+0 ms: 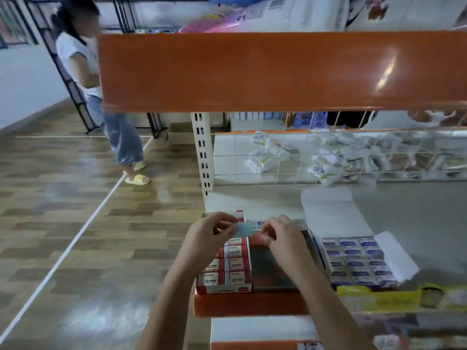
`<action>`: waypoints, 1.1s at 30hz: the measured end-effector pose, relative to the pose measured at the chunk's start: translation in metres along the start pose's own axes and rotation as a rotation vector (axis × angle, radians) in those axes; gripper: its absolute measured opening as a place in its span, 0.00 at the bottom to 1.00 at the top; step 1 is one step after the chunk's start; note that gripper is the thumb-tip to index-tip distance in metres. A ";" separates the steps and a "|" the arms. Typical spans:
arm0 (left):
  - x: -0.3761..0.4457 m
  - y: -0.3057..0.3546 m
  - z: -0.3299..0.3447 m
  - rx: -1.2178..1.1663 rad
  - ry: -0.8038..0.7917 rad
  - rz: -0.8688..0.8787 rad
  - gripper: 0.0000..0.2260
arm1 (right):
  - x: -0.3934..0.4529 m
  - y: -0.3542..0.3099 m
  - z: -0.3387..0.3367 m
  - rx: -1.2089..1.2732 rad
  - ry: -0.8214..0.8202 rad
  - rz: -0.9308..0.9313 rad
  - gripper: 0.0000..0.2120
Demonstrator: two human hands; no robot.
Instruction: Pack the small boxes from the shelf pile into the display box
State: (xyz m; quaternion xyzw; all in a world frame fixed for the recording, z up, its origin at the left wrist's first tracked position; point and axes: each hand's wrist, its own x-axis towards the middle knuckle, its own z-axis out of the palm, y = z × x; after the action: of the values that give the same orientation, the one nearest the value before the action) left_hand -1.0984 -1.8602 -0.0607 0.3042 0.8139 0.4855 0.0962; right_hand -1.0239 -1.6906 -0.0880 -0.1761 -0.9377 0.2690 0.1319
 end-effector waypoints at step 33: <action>0.039 0.033 0.079 0.779 -0.161 0.254 0.10 | -0.047 0.046 -0.057 -0.135 0.215 0.172 0.13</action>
State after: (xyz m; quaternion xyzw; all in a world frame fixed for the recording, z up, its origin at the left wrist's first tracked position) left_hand -1.0802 -1.7683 -0.0679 0.4528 0.8826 0.1240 -0.0232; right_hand -0.9500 -1.6467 -0.0733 -0.2920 -0.9156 0.1951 0.1960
